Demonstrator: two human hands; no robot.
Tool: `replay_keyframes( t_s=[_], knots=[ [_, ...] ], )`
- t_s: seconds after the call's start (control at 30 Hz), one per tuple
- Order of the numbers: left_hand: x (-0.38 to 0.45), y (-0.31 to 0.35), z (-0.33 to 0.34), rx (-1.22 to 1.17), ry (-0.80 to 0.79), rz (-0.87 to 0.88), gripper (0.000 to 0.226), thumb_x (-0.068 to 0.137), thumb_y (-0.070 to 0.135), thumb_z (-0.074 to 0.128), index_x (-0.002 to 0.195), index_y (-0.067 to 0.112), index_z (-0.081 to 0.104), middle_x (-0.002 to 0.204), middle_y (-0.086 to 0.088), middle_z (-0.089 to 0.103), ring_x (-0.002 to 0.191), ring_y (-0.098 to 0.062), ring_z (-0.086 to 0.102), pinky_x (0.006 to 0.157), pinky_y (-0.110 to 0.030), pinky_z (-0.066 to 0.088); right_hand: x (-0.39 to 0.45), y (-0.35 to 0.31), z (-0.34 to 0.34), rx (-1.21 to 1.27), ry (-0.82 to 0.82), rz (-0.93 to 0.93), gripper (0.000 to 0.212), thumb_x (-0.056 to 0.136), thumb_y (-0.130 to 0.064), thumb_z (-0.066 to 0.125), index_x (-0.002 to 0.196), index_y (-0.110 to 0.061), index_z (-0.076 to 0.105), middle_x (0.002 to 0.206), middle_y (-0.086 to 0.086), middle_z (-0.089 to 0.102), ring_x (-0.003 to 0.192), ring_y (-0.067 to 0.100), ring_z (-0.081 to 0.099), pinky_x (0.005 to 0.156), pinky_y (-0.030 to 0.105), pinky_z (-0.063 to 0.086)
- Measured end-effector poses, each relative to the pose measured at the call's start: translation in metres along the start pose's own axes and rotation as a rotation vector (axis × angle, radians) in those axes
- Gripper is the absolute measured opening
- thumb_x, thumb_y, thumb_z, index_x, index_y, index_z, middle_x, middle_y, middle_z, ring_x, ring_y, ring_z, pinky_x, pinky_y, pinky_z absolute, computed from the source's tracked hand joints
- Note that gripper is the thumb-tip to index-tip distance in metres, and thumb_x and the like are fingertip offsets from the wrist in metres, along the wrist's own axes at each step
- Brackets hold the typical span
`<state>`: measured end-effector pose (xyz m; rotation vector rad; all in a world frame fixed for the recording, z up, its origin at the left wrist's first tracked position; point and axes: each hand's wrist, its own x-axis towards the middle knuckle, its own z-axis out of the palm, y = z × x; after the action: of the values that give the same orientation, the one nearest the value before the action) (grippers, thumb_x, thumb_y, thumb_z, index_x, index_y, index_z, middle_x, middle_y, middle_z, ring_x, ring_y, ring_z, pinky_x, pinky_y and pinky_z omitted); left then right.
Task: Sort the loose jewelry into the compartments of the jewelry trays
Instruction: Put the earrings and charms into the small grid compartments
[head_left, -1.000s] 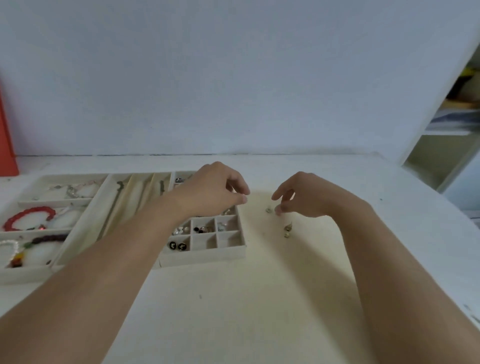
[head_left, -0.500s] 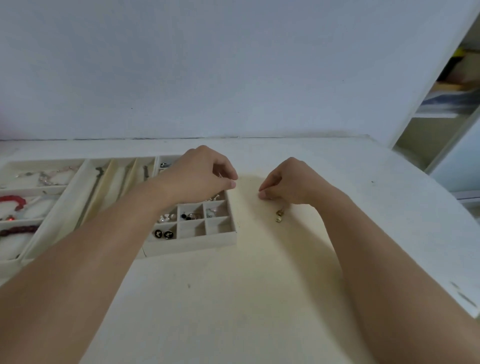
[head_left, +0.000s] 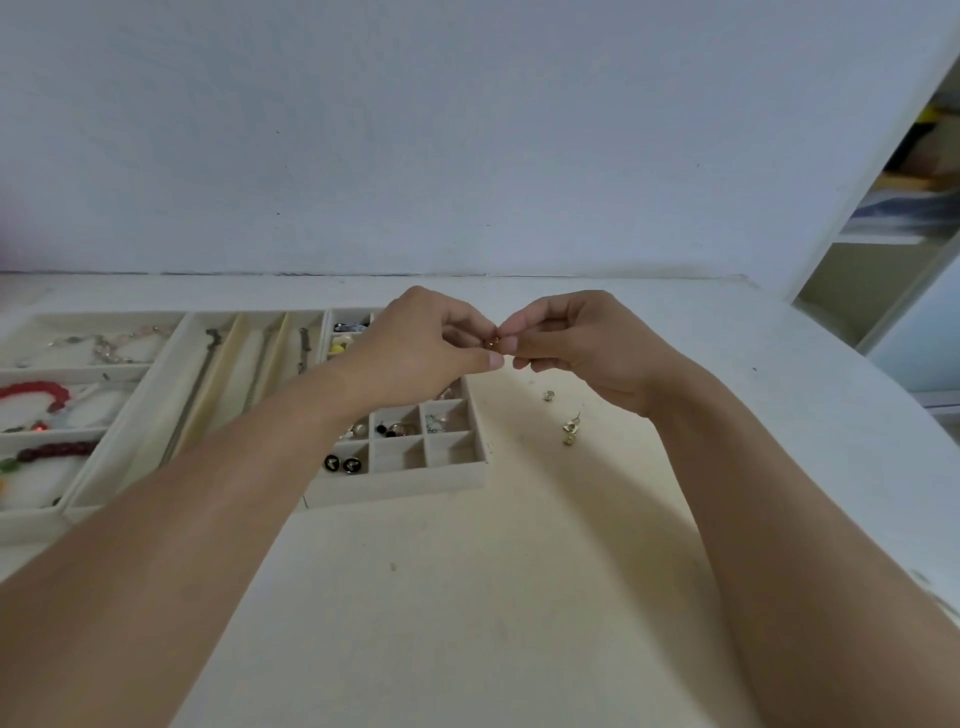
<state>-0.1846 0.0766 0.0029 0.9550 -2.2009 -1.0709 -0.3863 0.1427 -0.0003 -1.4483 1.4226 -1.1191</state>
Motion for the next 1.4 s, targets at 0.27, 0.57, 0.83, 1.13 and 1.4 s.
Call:
replay_keyframes(
  t_s=[0.27, 0.57, 0.83, 1.13, 1.4],
  knots=[
    [-0.003, -0.003, -0.007, -0.005, 0.016, -0.024, 0.01, 0.081, 0.026, 0.084, 0.09, 0.026, 0.08, 0.078, 0.01, 0.077, 0.086, -0.015, 0.072, 0.072, -0.014, 0.052, 0.001, 0.002, 0.005, 0.0, -0.002, 0.0, 0.007, 0.084, -0.013, 0.08, 0.088, -0.019, 0.079, 0.09, 0.006, 0.075, 0.079, 0.013, 0.067, 0.072, 0.019, 0.052],
    [-0.002, -0.006, -0.01, 0.021, 0.068, 0.041, 0.005, 0.083, 0.022, 0.081, 0.085, 0.027, 0.081, 0.079, 0.009, 0.077, 0.079, -0.008, 0.073, 0.071, -0.012, 0.052, -0.002, 0.0, 0.0, 0.074, -0.07, 0.029, 0.021, 0.092, -0.001, 0.069, 0.11, -0.013, 0.072, 0.093, 0.005, 0.077, 0.085, 0.015, 0.07, 0.074, 0.019, 0.053],
    [-0.003, -0.009, -0.012, 0.135, 0.097, 0.173, 0.008, 0.081, 0.023, 0.083, 0.083, 0.031, 0.082, 0.068, 0.013, 0.073, 0.046, 0.006, 0.051, 0.052, -0.004, 0.038, 0.001, -0.001, 0.007, 0.101, -0.072, 0.122, 0.02, 0.088, -0.029, 0.075, 0.1, -0.015, 0.081, 0.097, 0.007, 0.077, 0.082, 0.012, 0.069, 0.073, 0.018, 0.053],
    [-0.007, -0.006, -0.013, 0.093, 0.074, 0.202, 0.011, 0.076, 0.02, 0.087, 0.078, 0.03, 0.082, 0.068, 0.014, 0.072, 0.048, 0.004, 0.052, 0.053, -0.005, 0.038, 0.0, 0.0, 0.007, 0.099, -0.138, 0.183, 0.033, 0.066, -0.037, 0.086, 0.091, -0.014, 0.082, 0.092, 0.005, 0.076, 0.077, 0.011, 0.066, 0.07, 0.018, 0.052],
    [-0.005, -0.007, -0.018, 0.024, -0.005, 0.061, 0.013, 0.081, 0.019, 0.083, 0.091, 0.026, 0.079, 0.082, 0.011, 0.078, 0.082, -0.001, 0.073, 0.077, -0.014, 0.052, 0.002, 0.001, 0.008, 0.134, -0.067, 0.123, 0.024, 0.06, -0.024, 0.091, 0.081, -0.018, 0.081, 0.083, 0.003, 0.072, 0.075, 0.012, 0.065, 0.07, 0.018, 0.052]
  ],
)
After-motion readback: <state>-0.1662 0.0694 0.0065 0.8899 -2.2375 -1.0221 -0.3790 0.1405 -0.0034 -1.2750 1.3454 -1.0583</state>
